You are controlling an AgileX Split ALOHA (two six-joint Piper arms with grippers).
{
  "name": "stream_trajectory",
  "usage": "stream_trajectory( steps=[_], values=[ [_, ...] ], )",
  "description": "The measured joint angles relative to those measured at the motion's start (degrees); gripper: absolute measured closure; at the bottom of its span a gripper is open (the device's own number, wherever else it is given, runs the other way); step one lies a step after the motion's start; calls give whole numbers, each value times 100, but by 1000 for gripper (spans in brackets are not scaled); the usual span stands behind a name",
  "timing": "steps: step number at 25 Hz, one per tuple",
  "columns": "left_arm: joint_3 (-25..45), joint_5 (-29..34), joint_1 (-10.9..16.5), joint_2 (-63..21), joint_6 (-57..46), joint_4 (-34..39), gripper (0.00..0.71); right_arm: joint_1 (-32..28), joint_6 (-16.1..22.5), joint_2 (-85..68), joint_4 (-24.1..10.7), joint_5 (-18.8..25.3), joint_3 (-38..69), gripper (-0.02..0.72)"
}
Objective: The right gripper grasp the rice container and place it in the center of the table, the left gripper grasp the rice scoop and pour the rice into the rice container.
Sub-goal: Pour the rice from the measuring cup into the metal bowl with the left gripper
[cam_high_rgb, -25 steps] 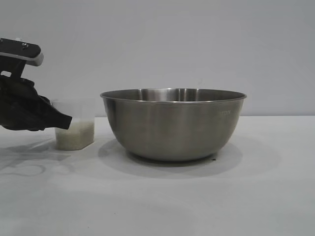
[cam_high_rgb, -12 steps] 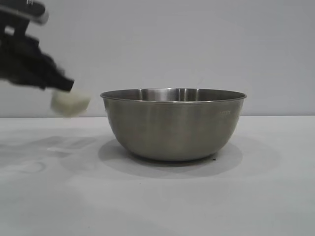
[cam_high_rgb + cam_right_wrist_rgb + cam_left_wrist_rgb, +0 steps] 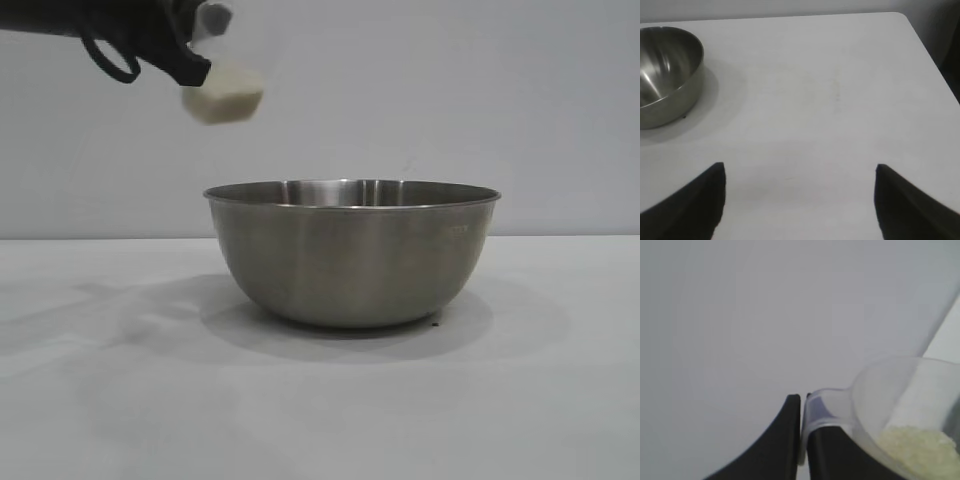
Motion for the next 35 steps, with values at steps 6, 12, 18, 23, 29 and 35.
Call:
stream_trajectory(
  steps=[6, 12, 18, 23, 29, 35],
  values=[
    [-144, 506, -434, 59, 1679, 99, 710, 0, 0, 0, 0, 0, 0, 150],
    [-144, 662, -649, 211, 3212, 112, 710, 0, 0, 0, 0, 0, 0, 150],
    [-144, 651, -719, 211, 4597, 159, 710, 0, 0, 0, 0, 0, 0, 150],
    [-144, 651, -719, 211, 5791, 564, 710, 0, 0, 0, 0, 0, 0, 150],
    [-144, 641, -722, 211, 6913, 808, 710, 0, 0, 0, 0, 0, 0, 150],
    [-144, 630, -722, 211, 7850, 836, 710, 0, 0, 0, 0, 0, 0, 150]
  ],
)
